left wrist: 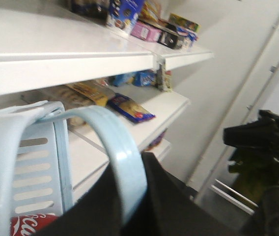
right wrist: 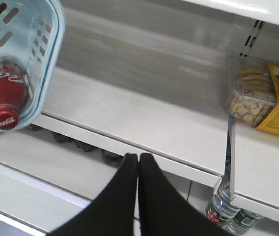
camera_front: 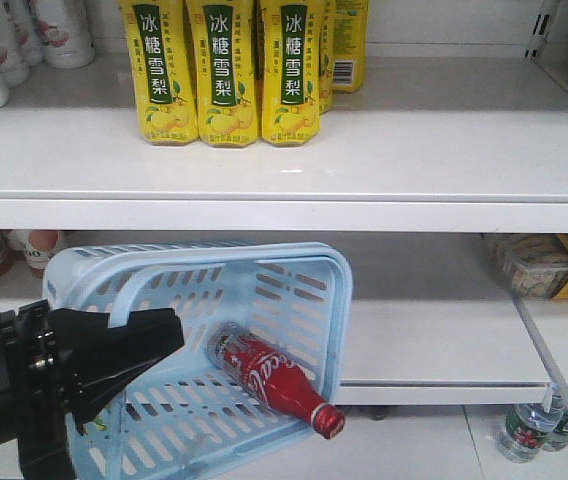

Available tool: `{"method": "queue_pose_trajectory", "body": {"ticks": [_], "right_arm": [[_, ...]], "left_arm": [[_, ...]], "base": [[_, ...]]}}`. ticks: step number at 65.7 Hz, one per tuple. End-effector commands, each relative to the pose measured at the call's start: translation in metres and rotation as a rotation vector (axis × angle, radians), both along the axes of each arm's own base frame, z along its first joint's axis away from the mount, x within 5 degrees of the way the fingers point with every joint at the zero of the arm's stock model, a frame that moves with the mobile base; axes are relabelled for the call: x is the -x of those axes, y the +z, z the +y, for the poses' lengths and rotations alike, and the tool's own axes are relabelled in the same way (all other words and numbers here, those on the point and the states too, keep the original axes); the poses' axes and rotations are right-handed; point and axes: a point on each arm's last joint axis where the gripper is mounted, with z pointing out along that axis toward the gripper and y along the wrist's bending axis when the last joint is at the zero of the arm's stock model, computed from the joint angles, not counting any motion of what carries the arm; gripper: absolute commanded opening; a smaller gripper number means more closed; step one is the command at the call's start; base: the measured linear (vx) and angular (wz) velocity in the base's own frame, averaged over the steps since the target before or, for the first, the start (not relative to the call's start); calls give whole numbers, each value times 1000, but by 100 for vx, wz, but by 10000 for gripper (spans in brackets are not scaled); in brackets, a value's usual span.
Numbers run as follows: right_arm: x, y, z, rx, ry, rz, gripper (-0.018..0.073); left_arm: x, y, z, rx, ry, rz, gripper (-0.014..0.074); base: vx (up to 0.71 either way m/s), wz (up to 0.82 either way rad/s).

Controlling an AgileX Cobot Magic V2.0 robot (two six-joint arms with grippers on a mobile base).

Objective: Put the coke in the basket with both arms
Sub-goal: 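Swing the basket with the bottle toward the robot with the left gripper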

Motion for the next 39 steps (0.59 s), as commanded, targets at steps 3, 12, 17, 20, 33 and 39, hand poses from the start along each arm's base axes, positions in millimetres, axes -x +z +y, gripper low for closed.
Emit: {"method": "queue_pose_trajectory", "body": {"ticks": [3,12,17,20,33,39], "right_arm": [[-3,13,-1,-12,-20,-81,-6],[-3,13,-1,-12,-20,-81,-6],[-3,13,-1,-12,-20,-81,-6],[-3,13,-1,-12,-20,-81,-6],[-3,13,-1,-12,-20,-81,-6],[-3,13,-1,-12,-20,-81,-6]], "left_arm": [[4,10,12,128,152,-82,-6],[10,-8,27,124,310,-66,-6],[14,-18,34,105,378,-71,-6],[17,-24,39,97,414,-77,-6],[33,-49,53,100,522,-73,-6],[43,-63,59,91,549,-67,-6]], "base": [[0,0],[0,0],[0,0],[0,0],[0,0],[0,0]]}}
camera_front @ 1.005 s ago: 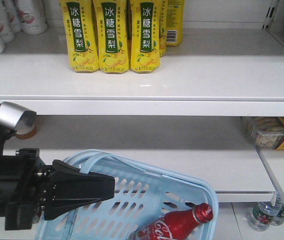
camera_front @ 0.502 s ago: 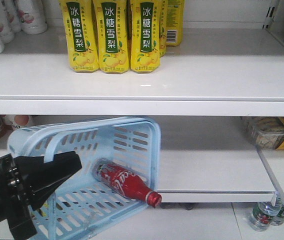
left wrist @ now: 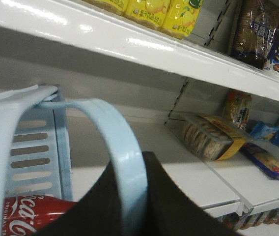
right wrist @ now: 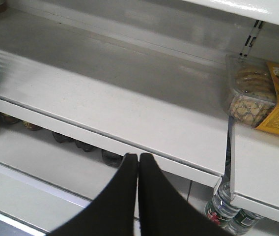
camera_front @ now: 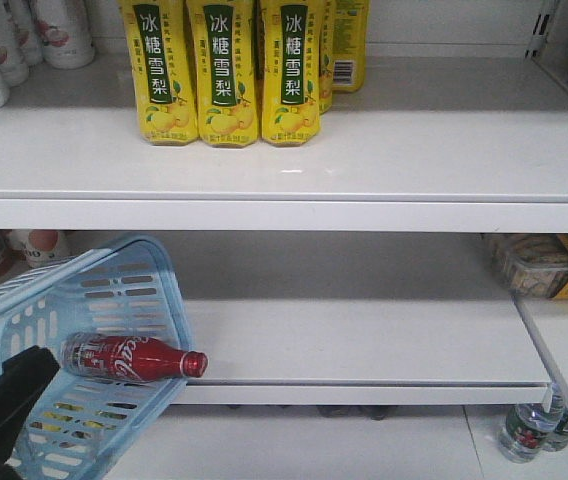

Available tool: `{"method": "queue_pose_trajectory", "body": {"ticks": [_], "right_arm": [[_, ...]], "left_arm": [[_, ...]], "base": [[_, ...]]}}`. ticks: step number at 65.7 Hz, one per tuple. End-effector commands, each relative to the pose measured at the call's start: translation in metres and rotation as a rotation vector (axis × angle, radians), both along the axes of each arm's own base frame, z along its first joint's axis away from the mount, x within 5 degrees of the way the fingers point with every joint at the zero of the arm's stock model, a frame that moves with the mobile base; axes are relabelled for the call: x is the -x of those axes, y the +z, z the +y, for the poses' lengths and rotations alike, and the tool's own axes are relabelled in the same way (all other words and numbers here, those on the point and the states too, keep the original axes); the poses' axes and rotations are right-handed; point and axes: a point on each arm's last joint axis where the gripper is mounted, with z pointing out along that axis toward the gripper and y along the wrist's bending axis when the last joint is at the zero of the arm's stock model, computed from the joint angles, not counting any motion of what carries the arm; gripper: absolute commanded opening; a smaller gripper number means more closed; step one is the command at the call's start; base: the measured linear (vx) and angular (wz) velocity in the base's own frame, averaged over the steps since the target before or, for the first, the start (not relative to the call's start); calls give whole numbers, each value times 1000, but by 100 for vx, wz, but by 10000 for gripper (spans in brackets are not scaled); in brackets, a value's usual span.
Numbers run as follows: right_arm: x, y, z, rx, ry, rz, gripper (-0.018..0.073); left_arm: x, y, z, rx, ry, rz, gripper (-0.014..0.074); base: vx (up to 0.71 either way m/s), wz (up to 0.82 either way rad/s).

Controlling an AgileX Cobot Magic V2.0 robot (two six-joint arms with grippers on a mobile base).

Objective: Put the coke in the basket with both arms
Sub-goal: 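Swing the basket with the bottle toward the robot with the left gripper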

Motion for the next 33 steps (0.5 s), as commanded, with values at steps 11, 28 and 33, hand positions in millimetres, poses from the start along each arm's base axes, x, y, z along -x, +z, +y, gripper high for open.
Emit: {"method": "queue_pose_trajectory", "body": {"ticks": [11,28,33], "right_arm": [[-3,13,-1,-12,-20,-81,-6],[-3,13,-1,-12,-20,-81,-6],[-3,13,-1,-12,-20,-81,-6]], "left_arm": [[13,-2,7,27,29,-78,-6],[14,-13,14,14,110,47,-6],[17,-14,19,19,148,76,-6]], "base": [[0,0],[0,0],[0,0]]}}
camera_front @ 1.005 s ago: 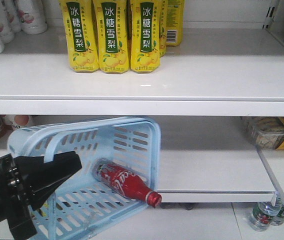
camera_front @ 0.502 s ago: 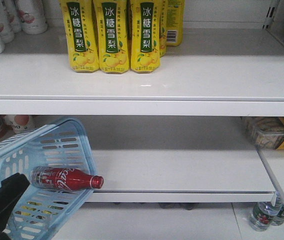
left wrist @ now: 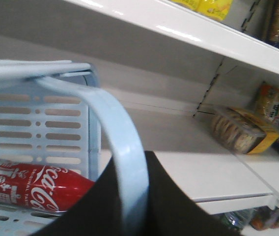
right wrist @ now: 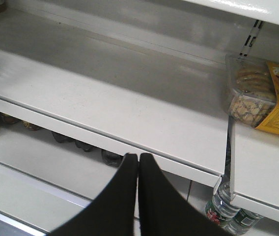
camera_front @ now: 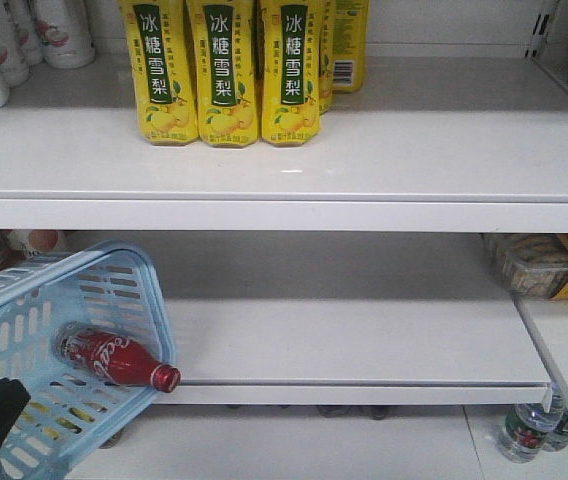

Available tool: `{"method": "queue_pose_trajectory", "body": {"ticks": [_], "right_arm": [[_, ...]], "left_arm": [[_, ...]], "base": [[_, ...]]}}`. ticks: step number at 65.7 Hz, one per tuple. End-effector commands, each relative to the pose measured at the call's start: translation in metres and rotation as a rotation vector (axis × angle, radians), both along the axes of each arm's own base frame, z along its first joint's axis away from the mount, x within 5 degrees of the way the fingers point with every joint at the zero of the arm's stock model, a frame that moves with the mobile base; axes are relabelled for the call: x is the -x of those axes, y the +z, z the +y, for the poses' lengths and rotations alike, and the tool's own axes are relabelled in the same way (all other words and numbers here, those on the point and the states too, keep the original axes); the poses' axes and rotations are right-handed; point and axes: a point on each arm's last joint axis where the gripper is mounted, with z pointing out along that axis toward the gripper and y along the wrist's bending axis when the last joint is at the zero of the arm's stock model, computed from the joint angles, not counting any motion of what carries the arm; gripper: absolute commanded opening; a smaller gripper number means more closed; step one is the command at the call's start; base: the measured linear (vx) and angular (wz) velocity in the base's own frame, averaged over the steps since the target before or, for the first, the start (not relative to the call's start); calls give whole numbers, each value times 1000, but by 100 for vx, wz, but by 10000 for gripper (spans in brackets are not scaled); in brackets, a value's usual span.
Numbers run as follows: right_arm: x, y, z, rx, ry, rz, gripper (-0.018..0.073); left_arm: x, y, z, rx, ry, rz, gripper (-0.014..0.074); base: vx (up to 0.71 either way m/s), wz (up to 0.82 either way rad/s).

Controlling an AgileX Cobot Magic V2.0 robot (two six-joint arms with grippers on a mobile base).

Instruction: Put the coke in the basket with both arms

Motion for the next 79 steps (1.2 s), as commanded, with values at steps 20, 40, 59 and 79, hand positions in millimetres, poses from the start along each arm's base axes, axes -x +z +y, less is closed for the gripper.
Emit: {"method": "queue_pose_trajectory", "body": {"ticks": [20,40,59,79], "right_arm": [[-3,13,-1,-12,-20,-81,-6],[-3,13,-1,-12,-20,-81,-6],[-3,13,-1,-12,-20,-81,-6],[-3,13,-1,-12,-20,-81,-6]], "left_arm": [[23,12,16,-81,85,-137,-6],[37,18,22,-164,113,-285,-6],[37,18,32,-207,289,-282,-6],[37,18,36,-359,355,-302,-6]], "base": [[0,0],[0,0],[0,0],[0,0]]}}
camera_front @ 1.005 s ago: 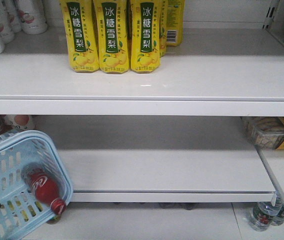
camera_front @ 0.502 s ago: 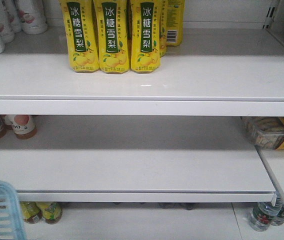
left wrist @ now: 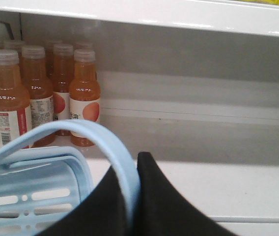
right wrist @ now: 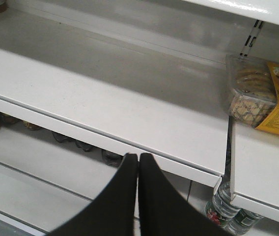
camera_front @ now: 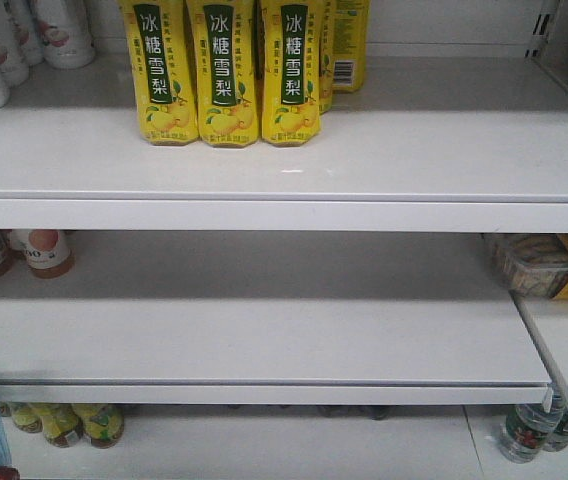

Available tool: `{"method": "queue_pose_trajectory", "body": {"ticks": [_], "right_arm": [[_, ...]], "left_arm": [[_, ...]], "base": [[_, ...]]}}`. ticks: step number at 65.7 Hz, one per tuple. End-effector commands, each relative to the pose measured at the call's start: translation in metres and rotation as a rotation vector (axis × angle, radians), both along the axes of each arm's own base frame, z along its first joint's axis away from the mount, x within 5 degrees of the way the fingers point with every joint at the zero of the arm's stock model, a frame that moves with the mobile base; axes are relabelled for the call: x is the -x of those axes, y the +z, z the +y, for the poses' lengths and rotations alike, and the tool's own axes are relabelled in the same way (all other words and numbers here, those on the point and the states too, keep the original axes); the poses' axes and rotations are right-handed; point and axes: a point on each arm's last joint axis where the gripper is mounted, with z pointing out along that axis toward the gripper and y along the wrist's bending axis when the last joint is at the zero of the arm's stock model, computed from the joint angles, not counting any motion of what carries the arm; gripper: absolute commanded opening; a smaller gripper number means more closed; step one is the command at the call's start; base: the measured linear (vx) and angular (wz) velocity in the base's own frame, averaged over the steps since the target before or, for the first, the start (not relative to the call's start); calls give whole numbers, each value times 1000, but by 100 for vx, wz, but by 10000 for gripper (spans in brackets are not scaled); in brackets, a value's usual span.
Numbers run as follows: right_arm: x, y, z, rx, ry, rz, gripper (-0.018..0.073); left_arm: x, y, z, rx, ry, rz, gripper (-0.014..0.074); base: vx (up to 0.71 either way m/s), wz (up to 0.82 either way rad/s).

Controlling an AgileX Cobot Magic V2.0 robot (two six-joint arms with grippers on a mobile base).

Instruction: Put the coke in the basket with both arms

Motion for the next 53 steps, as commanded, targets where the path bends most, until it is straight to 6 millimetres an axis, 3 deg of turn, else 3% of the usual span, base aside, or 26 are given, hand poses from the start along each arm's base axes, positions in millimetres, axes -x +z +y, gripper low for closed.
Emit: {"method": "queue_pose_trajectory", "body": {"ticks": [1,20,53], "right_arm": [[-3,13,-1,-12,-20,-81,-6],[-3,13,-1,-12,-20,-81,-6],[-3,13,-1,-12,-20,-81,-6]], "left_arm": [[1,24,1,-105,22,-186,-6],[2,23,6,-122,106,-179,-6],[3,22,6,-111,105,-172,-6]], "base": [[0,0],[0,0],[0,0]]}}
